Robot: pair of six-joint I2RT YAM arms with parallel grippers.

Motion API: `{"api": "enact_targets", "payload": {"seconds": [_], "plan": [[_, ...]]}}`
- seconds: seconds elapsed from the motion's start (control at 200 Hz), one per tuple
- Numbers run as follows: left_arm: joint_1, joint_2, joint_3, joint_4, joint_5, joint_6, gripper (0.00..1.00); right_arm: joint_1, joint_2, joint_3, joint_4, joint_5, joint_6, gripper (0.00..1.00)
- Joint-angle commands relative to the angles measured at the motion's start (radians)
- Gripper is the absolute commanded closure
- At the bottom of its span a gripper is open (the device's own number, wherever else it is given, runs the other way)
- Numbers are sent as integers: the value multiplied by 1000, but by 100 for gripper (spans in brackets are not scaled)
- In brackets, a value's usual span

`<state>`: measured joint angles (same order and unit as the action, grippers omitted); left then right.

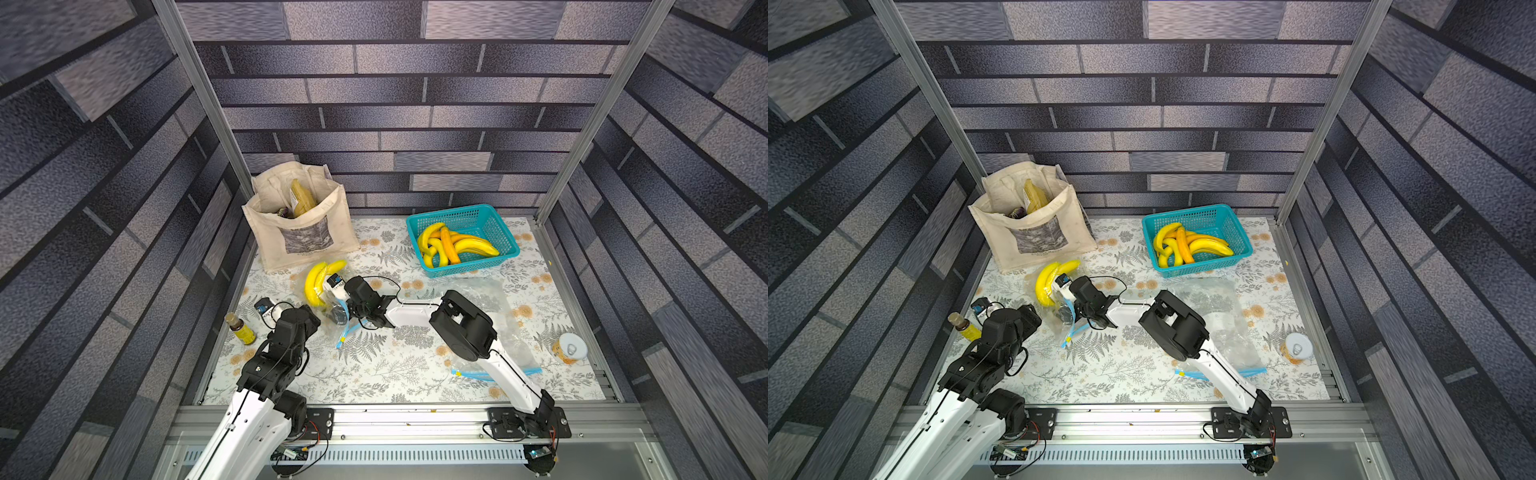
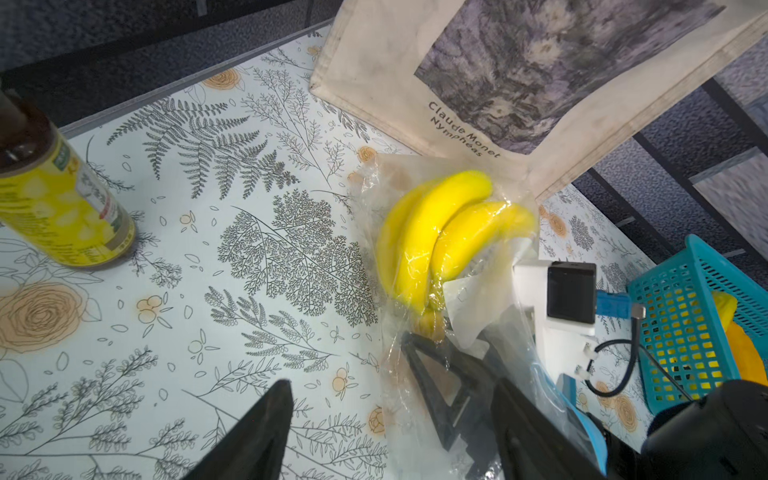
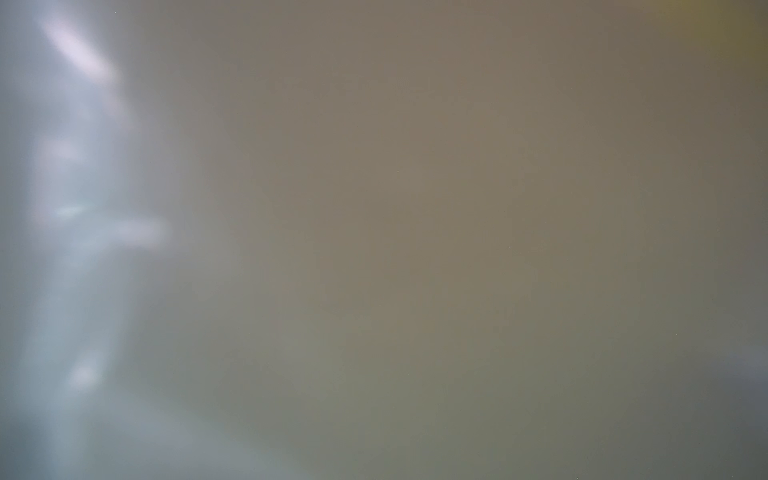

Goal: Open the zip-top bag and take out the banana
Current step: Pick up the banana from the zipper food storage bag.

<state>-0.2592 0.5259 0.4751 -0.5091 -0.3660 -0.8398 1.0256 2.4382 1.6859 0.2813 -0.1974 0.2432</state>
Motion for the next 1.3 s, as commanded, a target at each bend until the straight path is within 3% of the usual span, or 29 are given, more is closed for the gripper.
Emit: {"api": "enact_targets", "payload": {"seconds": [0.0,0.125,0.28,0.411,0.561,0.776,0.942,1.292], "plan": [[87,19,-47,49,186,37,23,4,50,26,-53,31,-26,63],[159,37,-67,73,262,53,23,4,77,64,-63,34,-32,73],[186,9,-61,46,266,70,23,4,60,37,-62,50,-30,88],[205,8,-68,48,278,85,23,4,-44,-105,-14,29,-19,90],[231,53,-87,99,311,130,24,2,-266,-369,7,-58,-38,91],[345,192,-130,310,496,148,23,-30,-523,-607,-54,-268,-88,92],[348,349,-115,433,535,187,23,-43,-576,-683,-66,-290,-108,93],[348,359,-161,502,647,130,23,-89,-584,-750,32,-250,-73,94]]}}
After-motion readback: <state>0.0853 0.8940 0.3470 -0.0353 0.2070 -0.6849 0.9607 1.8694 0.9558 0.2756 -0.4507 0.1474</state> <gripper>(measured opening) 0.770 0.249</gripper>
